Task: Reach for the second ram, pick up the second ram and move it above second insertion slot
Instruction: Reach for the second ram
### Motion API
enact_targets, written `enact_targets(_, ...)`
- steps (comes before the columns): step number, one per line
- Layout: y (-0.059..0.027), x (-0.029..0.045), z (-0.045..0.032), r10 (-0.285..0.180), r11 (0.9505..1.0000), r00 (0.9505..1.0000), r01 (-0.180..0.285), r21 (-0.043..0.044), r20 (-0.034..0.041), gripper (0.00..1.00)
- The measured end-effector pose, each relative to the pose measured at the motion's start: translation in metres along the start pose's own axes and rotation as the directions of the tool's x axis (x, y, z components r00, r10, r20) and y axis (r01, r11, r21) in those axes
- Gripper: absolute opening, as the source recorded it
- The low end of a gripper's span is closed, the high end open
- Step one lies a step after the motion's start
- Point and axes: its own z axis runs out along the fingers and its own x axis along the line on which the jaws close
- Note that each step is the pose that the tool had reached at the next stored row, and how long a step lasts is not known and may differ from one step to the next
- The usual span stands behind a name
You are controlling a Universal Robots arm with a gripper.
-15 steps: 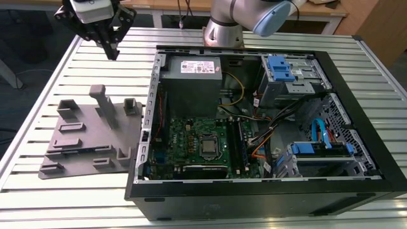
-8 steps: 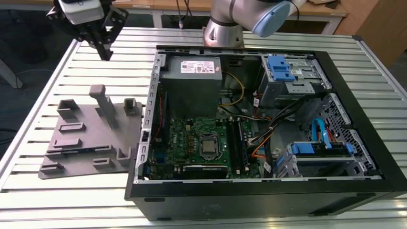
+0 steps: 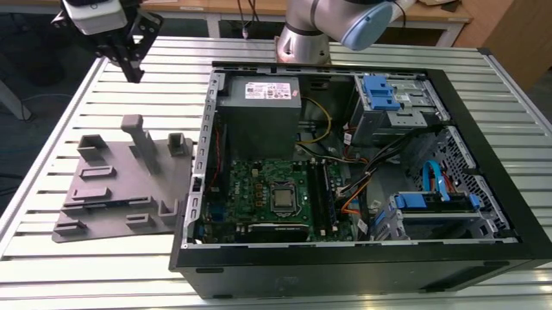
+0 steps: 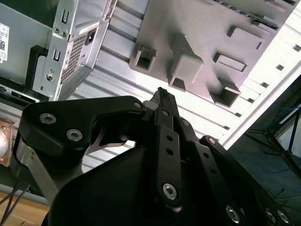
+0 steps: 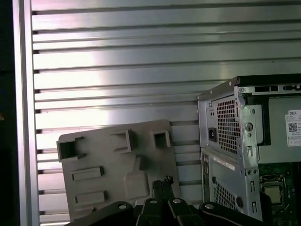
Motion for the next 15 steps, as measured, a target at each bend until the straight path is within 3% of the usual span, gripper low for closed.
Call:
enact_targets(9,-0.0026,0.0099,0.0037,0.000,1.0000,1.0000,0.000,0.0000,0.0000,0.07)
enact_targets(15,-0.0099,0.0208,0.0071,0.000,1.0000,1.0000,0.000,-0.0001,0.0000,0.07)
